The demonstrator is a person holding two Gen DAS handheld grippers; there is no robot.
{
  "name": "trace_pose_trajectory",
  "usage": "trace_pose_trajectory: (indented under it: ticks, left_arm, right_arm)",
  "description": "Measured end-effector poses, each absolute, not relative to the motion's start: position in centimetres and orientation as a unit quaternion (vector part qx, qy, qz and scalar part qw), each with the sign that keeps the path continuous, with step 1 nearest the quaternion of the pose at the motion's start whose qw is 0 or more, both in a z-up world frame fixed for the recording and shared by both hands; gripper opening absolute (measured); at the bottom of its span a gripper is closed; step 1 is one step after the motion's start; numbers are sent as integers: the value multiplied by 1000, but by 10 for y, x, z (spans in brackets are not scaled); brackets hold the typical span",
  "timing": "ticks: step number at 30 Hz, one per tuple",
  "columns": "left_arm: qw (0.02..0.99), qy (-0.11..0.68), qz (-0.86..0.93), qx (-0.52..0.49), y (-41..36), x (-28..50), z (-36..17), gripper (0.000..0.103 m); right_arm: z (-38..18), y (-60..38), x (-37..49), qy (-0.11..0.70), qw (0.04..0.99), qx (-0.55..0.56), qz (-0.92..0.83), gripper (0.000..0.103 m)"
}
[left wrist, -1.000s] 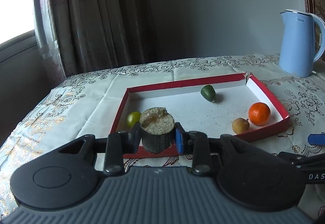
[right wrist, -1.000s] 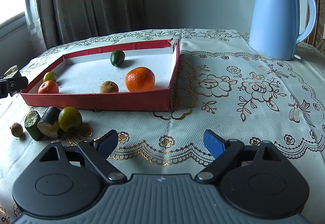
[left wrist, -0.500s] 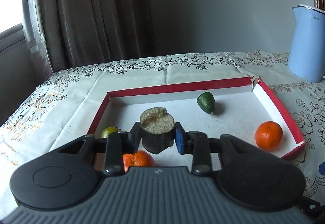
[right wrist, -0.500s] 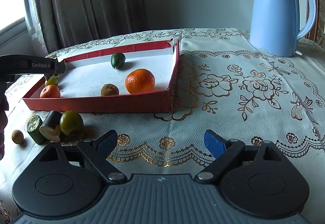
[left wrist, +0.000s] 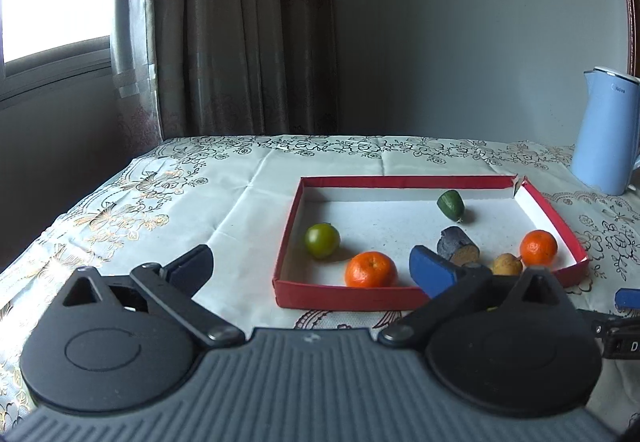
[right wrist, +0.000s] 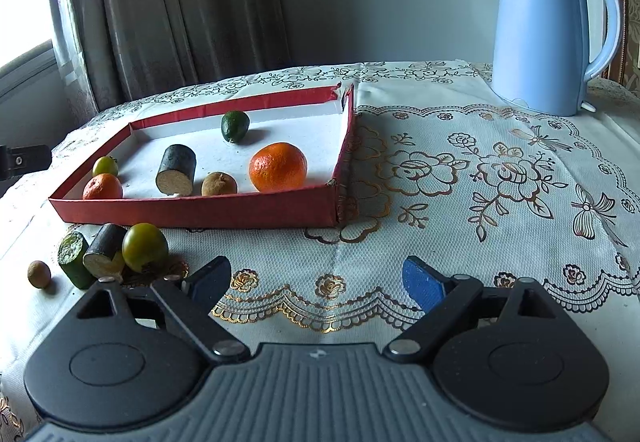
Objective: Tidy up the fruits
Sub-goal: 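Grasp the green round fruit with the right gripper, then carry the green fruit into the tray and open the right gripper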
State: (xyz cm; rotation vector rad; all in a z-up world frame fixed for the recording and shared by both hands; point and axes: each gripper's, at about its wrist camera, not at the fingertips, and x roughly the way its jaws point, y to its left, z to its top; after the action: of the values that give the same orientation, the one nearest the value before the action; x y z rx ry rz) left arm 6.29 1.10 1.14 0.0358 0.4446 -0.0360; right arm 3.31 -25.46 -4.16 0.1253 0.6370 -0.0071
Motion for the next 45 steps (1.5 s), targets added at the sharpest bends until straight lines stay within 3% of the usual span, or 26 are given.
trace_pose_trajectory:
  ticks: [8, 22, 28, 31, 35, 45]
  left_arm:
    - [969, 243, 47, 0, 66, 43, -22, 103]
    - [965, 255, 45, -28, 77, 44, -37, 103]
    - [964, 259, 43, -36, 78, 46, -37, 103]
    - [964, 260, 41, -38, 79, 46, -38, 103]
    - [962, 266, 39, -45, 81, 48, -39, 103]
    - [962, 268, 39, -44, 80, 48, -39, 103]
  right_arm:
    - [-28, -232, 16, 246, 967, 36, 62, 93]
    - [-26, -172, 28, 249, 964, -49, 82, 93]
    - [-29, -162, 41, 274, 957, -67, 74, 71]
    - [-31, -156, 45, 282, 953, -72, 80, 70]
    - [-34, -153, 52, 291, 950, -63, 88, 58]
    - [-39, -167, 64, 313, 942, 7, 124, 45]
